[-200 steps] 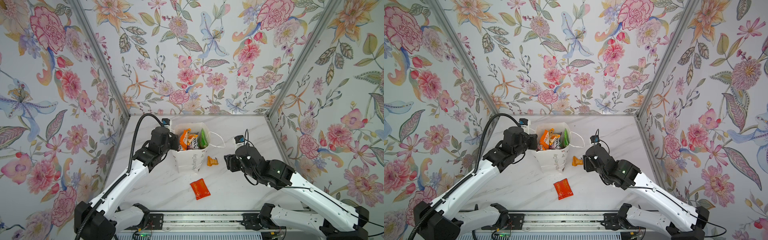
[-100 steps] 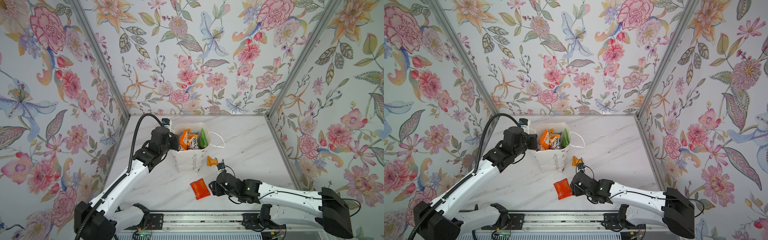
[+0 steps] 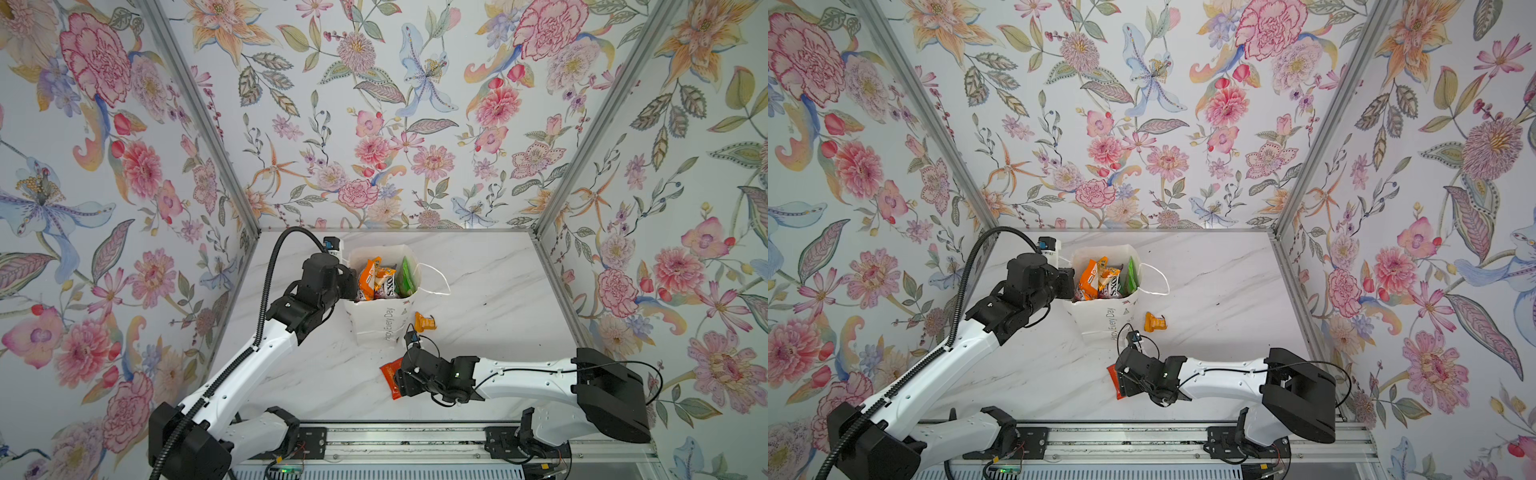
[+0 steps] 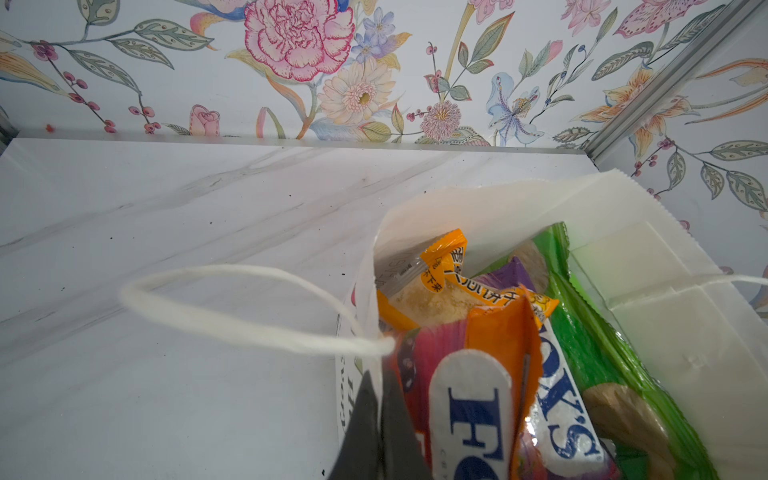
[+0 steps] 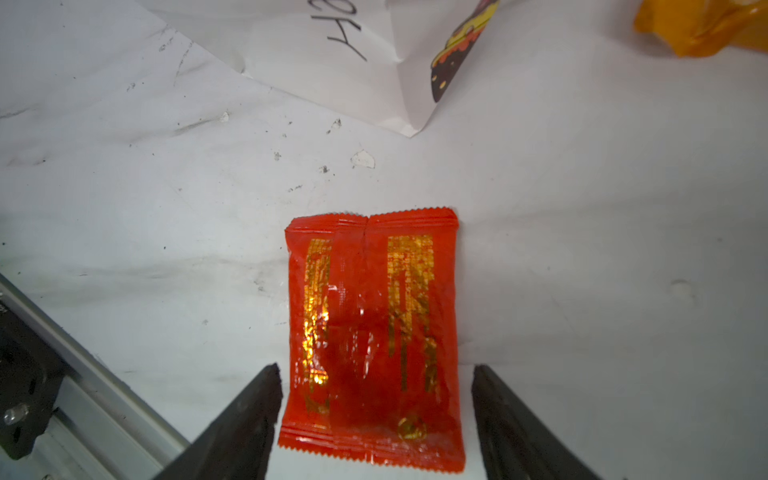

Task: Place the snacks into the paper bag
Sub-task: 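Move the right gripper from the bag down to the red-and-gold pack, then close the right gripper on the red-and-gold pack and lift it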

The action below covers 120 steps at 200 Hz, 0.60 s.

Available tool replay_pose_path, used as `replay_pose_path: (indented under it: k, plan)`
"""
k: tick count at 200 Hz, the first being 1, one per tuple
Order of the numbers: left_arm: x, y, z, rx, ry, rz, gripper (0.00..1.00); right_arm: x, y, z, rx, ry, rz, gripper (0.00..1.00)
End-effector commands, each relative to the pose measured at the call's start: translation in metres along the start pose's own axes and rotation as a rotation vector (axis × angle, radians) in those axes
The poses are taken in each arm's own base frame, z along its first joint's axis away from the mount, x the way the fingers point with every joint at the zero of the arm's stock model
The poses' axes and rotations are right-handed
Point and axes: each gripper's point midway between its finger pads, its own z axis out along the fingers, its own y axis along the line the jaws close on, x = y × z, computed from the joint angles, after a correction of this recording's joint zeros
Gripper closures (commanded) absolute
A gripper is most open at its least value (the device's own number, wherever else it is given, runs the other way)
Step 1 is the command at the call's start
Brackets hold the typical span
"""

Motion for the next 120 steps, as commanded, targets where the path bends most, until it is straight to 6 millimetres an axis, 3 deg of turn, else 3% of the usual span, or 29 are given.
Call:
replay_pose_path:
  k: [1, 51, 74, 120]
  plan:
    - [-0.027, 0.0, -0.013, -0.007, -0.11, -0.009, 1.0, 0.001, 0.003, 0.007, -0.004, 0.029, -0.006, 0.25]
    - [-0.025, -0.001, -0.012, 0.0, -0.108, -0.014, 1.0, 0.009, -0.007, 0.018, 0.031, 0.083, 0.005, 0.25]
    - [-0.026, -0.001, -0.013, 0.001, -0.11, -0.016, 1.0, 0.014, -0.004, 0.023, 0.019, 0.114, -0.011, 0.32]
    - [-0.025, -0.001, -0.012, 0.004, -0.109, -0.015, 1.0, 0.022, 0.008, 0.03, -0.019, 0.166, -0.034, 0.54]
